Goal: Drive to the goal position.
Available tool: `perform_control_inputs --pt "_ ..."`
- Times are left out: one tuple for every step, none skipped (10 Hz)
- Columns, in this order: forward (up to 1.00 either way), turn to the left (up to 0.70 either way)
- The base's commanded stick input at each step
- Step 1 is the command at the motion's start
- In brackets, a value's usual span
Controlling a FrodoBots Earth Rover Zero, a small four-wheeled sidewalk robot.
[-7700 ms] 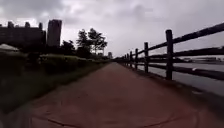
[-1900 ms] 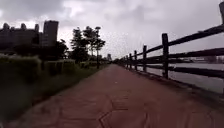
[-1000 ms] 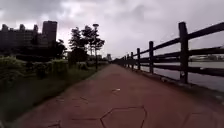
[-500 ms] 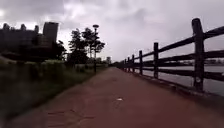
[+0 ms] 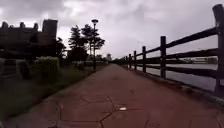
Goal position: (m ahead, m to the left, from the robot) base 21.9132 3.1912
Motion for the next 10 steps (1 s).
perform_control_inputs --pt "1.00 0.00" --pt "1.00 0.00" --pt "1.00 0.00" --pt "1.00 0.00" --pt "1.00 0.00" --pt "1.00 0.00" --pt "1.00 0.00" --pt "1.00 0.00" --pt "1.00 0.00" --pt "1.00 0.00"
